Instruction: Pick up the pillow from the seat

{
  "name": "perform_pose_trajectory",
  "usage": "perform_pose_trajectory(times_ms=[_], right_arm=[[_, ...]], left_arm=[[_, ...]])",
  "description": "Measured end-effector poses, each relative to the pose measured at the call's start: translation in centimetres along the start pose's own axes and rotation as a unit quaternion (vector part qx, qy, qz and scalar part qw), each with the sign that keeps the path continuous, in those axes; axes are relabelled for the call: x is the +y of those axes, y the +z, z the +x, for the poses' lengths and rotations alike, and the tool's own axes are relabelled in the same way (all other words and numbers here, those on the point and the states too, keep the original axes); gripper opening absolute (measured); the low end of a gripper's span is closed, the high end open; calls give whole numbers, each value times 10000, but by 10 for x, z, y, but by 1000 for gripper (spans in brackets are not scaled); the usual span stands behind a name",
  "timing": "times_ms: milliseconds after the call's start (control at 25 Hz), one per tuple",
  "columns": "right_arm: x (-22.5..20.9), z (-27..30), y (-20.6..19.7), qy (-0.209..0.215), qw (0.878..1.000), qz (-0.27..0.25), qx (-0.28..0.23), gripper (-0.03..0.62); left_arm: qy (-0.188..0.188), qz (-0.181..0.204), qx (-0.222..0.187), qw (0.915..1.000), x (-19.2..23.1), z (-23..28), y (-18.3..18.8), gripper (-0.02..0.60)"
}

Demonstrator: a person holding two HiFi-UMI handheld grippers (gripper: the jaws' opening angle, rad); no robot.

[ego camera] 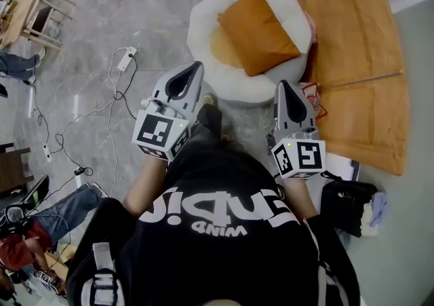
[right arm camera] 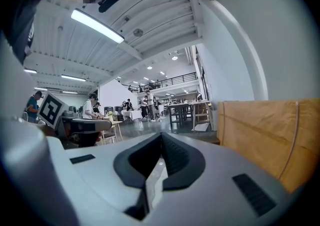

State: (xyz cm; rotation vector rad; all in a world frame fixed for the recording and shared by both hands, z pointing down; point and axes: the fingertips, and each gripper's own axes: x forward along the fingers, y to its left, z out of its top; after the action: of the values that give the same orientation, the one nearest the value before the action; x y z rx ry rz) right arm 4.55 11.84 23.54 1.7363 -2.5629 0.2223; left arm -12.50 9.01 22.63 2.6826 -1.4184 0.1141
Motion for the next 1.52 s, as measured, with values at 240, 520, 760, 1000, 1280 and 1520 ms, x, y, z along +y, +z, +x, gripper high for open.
perform_pose_trajectory(times_ms=[240, 520, 760, 1000, 1280, 1520], right_arm=[[-12, 58, 1, -6, 10000, -29, 61, 21], [-31, 142, 17, -227, 9997, -10, 51, 21], [-50, 184, 40, -603, 9981, -87, -35, 21], [-81, 204, 50, -1091, 9939, -145, -29, 21], [-111, 211, 61, -1249, 9918, -263, -108, 21], [-134, 222, 48, -1180, 9929, -176, 11, 21]], left_arm=[[-83, -12, 47, 10000, 39, 48, 5, 9], [-561, -210, 148, 9981, 92, 117, 10, 8], [-1088, -169, 148, 9938, 113, 168, 25, 8], [-1260, -174, 9, 9919, 132, 207, 37, 8], [-1255, -108, 112, 9920, 127, 240, 39, 8], [-1438, -153, 353, 9889, 108, 263, 23, 8]])
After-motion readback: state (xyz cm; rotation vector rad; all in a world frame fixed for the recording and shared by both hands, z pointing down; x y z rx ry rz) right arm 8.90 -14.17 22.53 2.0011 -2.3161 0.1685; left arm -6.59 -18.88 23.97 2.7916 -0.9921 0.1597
